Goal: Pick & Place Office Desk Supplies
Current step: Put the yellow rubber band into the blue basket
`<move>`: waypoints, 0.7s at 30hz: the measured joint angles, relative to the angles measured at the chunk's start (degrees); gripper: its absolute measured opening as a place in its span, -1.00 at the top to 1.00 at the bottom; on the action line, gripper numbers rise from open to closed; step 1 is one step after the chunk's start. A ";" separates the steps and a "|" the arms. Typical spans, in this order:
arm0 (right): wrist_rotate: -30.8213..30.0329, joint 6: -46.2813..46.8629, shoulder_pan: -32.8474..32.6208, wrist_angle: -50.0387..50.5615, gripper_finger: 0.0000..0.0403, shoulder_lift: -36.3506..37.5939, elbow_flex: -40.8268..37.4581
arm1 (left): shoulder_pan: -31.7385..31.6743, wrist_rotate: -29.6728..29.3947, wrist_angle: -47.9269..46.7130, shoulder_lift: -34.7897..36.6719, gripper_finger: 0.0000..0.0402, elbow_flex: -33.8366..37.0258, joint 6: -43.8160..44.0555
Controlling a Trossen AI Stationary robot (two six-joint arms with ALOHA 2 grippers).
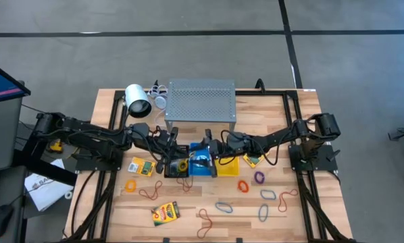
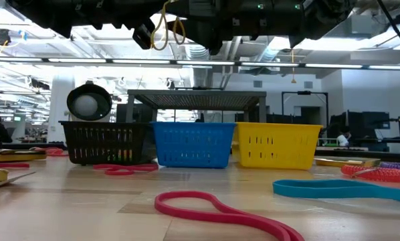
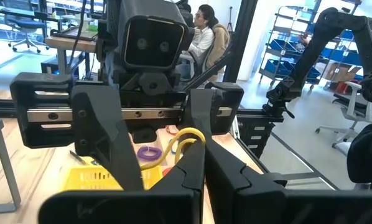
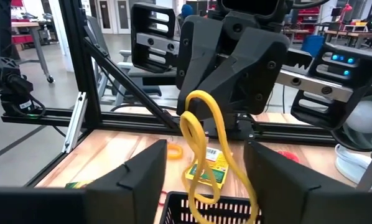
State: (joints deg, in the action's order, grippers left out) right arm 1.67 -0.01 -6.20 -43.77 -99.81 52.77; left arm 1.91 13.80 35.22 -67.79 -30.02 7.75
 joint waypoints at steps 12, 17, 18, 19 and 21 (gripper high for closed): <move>0.00 0.00 0.00 0.02 0.64 0.00 0.00 | 0.00 0.00 0.00 0.00 1.00 -0.04 0.00; 0.00 0.01 0.24 0.02 0.90 0.00 0.00 | 0.00 0.00 0.00 0.00 1.00 -0.04 0.00; 0.00 0.00 0.32 0.04 0.94 0.00 0.00 | 0.00 -0.01 0.00 0.00 1.00 -0.04 0.00; 0.00 0.00 0.33 0.07 0.97 0.00 0.00 | 0.00 -0.04 0.00 0.00 1.00 -0.04 0.00; 0.00 0.00 0.35 0.09 0.96 0.00 0.00 | 0.00 -0.46 -0.01 0.00 0.99 -0.05 0.02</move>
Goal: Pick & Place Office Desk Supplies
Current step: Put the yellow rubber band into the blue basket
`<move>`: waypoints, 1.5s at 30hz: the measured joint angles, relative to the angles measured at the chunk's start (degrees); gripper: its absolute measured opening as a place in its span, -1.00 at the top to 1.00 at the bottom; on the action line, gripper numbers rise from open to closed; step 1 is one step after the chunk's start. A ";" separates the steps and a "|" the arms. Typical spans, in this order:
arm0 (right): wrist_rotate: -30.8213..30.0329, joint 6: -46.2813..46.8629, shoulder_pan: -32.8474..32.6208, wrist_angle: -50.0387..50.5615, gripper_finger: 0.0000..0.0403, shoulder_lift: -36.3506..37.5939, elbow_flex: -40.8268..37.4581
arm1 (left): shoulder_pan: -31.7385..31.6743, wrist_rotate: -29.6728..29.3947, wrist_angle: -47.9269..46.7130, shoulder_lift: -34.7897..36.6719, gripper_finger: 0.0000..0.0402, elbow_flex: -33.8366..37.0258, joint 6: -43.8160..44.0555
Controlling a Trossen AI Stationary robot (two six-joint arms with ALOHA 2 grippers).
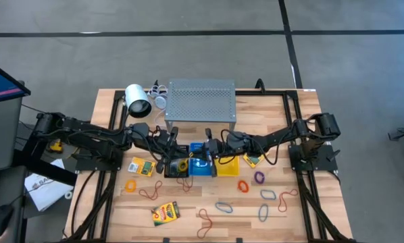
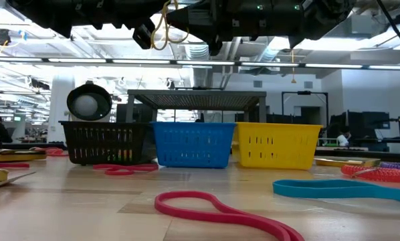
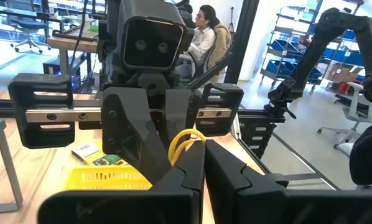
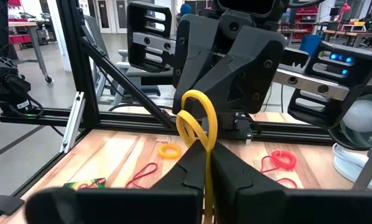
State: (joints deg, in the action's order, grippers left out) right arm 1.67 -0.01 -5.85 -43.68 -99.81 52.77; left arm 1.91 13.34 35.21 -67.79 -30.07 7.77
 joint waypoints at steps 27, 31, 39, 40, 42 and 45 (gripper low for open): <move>0.01 -0.88 -0.02 2.05 1.00 2.22 0.00 | -0.11 -1.57 0.65 4.12 0.19 -0.06 -4.46; 0.02 -1.84 -0.02 3.62 1.00 4.03 -0.04 | -0.22 -4.15 -3.57 6.61 0.19 -0.06 -4.57; 0.00 -3.53 -0.07 8.84 1.00 9.05 -0.04 | -0.22 -7.55 -11.60 10.69 0.20 -0.04 -4.57; -0.02 -3.61 -0.07 9.91 1.00 9.59 -0.02 | -0.22 -7.61 -12.13 11.12 0.20 -0.04 -4.57; -0.04 -3.61 -0.07 12.88 1.00 10.64 -0.02 | -0.22 -7.70 -13.17 11.83 0.20 -0.04 -4.59; -0.14 -3.52 -0.07 18.11 1.00 12.03 -0.02 | -0.22 -7.83 -15.50 13.15 0.22 -0.01 -4.59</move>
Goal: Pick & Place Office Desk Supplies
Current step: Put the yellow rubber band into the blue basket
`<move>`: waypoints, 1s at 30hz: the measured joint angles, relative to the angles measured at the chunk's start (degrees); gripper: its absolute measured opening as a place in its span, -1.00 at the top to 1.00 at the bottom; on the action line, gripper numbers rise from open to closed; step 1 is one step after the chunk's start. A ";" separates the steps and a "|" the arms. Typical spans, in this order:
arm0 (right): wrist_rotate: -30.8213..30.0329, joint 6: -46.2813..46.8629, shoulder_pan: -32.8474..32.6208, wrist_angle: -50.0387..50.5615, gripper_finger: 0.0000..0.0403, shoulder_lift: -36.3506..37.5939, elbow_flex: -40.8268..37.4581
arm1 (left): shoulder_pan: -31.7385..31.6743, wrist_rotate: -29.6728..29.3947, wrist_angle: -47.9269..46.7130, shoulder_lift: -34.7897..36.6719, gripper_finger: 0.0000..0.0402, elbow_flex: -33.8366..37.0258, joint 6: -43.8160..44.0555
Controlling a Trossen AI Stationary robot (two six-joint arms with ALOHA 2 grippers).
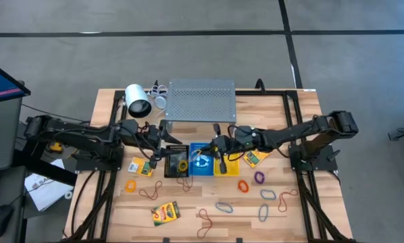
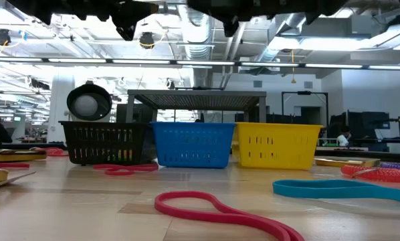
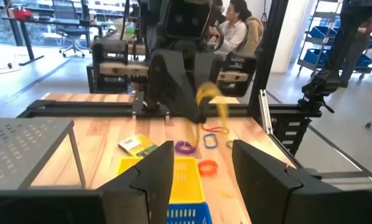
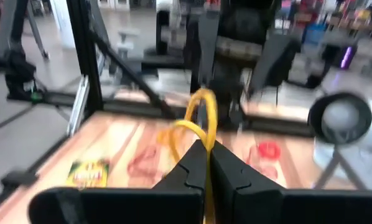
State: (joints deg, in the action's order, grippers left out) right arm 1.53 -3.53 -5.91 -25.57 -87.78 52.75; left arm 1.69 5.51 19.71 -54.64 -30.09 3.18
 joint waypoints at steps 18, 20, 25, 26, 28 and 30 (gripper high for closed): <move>-1.74 3.61 0.61 12.18 1.00 -3.86 0.00 | 0.07 0.05 -8.79 3.20 0.24 0.00 -1.00; -1.74 4.10 0.95 12.19 1.00 -5.17 0.00 | 0.17 0.05 -8.64 4.14 0.24 0.09 -2.20; -1.50 5.01 1.67 9.54 1.00 -7.11 0.03 | 0.17 0.07 -9.92 8.31 0.24 0.07 -3.19; -1.47 5.01 1.74 9.72 1.00 -7.20 0.03 | 0.15 0.10 -10.82 9.49 0.24 0.07 -3.26; -1.35 4.98 1.92 9.92 1.00 -7.20 -0.04 | 0.15 0.08 -11.98 11.37 0.24 0.07 -3.28; -1.34 4.80 1.92 9.85 1.00 -7.16 -0.02 | 0.17 0.10 -14.07 13.53 0.24 0.09 -3.28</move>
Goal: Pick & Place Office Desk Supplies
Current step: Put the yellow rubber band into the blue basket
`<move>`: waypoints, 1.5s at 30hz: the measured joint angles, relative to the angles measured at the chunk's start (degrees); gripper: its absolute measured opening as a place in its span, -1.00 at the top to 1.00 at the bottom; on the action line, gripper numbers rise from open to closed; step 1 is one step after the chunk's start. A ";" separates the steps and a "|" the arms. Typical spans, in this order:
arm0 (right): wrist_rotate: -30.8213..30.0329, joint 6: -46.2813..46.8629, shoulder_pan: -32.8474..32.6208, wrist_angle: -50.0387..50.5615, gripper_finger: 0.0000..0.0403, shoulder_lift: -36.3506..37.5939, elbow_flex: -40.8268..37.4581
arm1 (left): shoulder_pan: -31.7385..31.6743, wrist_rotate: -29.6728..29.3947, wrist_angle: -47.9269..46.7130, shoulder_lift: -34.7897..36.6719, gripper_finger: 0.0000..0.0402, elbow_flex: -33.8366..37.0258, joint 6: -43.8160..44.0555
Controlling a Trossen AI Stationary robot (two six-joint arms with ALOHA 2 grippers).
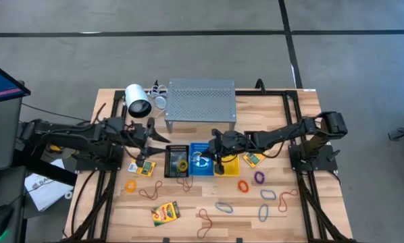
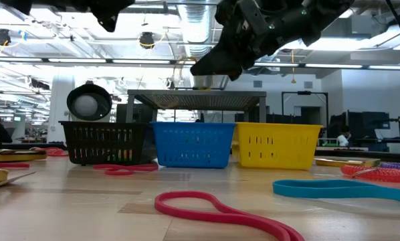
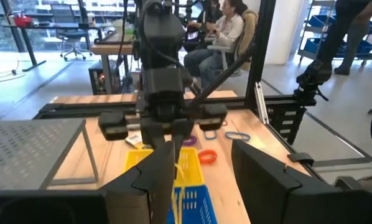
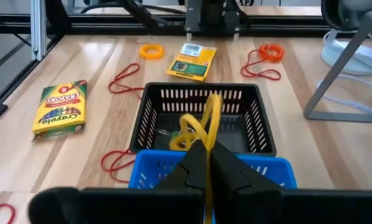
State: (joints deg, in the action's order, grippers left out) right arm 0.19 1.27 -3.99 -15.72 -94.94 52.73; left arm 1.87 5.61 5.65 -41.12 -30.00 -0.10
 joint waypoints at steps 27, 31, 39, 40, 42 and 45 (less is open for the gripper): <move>-0.24 0.24 -0.52 5.05 1.00 0.00 0.02 | 0.42 0.26 -4.35 3.64 0.24 -0.02 0.44; -0.33 0.25 -1.13 5.39 1.00 0.00 0.02 | 0.42 0.26 -4.35 3.64 0.24 -0.02 0.83; -0.42 0.25 -1.24 6.82 1.00 0.00 0.02 | 0.42 0.26 -4.37 3.55 0.24 -0.02 1.69; -0.40 0.25 -1.22 6.80 1.00 0.00 0.02 | 0.42 0.24 -4.39 3.55 0.24 -0.02 1.69; -0.36 0.19 -1.08 6.53 1.00 0.00 0.04 | 0.42 0.25 -4.37 3.55 0.24 -0.02 1.89; 0.10 -0.21 -0.78 6.69 1.00 -2.32 1.91 | 0.42 0.24 -4.33 3.50 0.24 -0.02 1.91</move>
State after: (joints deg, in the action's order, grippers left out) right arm 0.29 1.06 -4.77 -9.03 -97.26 54.64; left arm 2.28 5.85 1.31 -37.62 -30.02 1.80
